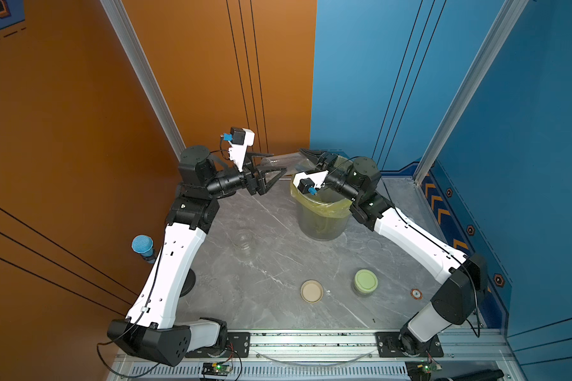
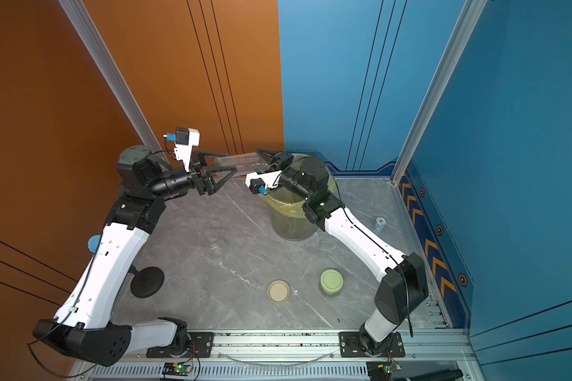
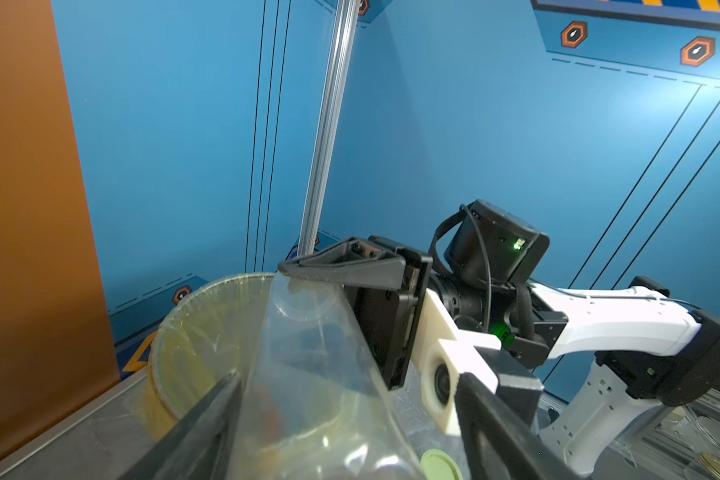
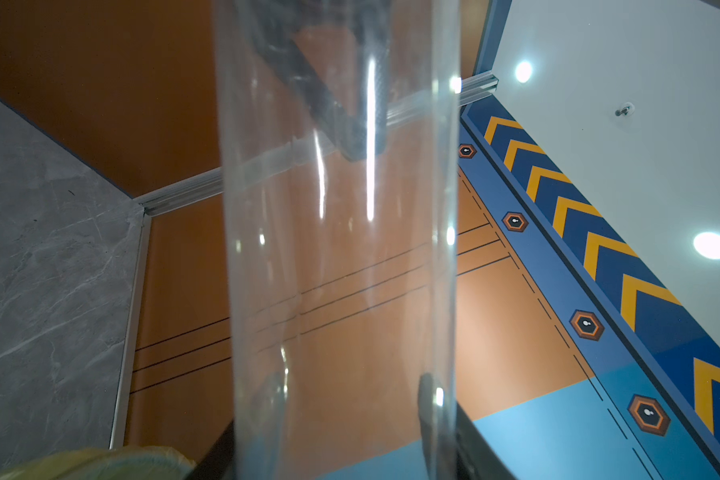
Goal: Empty moldy tea leaves from jars
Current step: Pour the moldy tea leaves from the jar into the trash bin.
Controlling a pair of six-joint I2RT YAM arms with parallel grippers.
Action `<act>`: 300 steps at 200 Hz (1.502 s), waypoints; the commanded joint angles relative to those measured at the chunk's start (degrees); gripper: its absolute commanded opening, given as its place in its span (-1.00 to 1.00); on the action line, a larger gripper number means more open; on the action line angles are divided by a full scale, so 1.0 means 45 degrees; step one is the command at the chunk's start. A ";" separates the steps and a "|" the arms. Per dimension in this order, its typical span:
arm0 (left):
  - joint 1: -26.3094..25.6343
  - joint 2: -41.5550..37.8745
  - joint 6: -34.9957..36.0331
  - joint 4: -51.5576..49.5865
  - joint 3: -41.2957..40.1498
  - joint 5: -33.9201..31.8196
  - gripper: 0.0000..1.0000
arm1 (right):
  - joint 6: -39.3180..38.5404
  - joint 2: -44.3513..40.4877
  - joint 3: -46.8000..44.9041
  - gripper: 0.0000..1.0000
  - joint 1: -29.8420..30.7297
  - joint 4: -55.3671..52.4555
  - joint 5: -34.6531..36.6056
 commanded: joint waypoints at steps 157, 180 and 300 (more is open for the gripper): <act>-0.0370 0.1374 0.0869 -0.1090 0.1858 0.0573 0.32 | -0.0633 -0.0259 0.0286 -0.55 -0.0323 -0.0279 -0.0024; -0.0507 0.1456 0.1149 -0.1538 0.2026 0.0486 0.33 | -0.0632 -0.0220 0.0360 -0.55 -0.0280 -0.0266 0.0064; -0.0689 0.1443 0.1376 -0.1401 0.1953 -0.0283 -0.18 | -0.1088 -0.0165 0.0306 -0.17 -0.0094 -0.0492 0.0315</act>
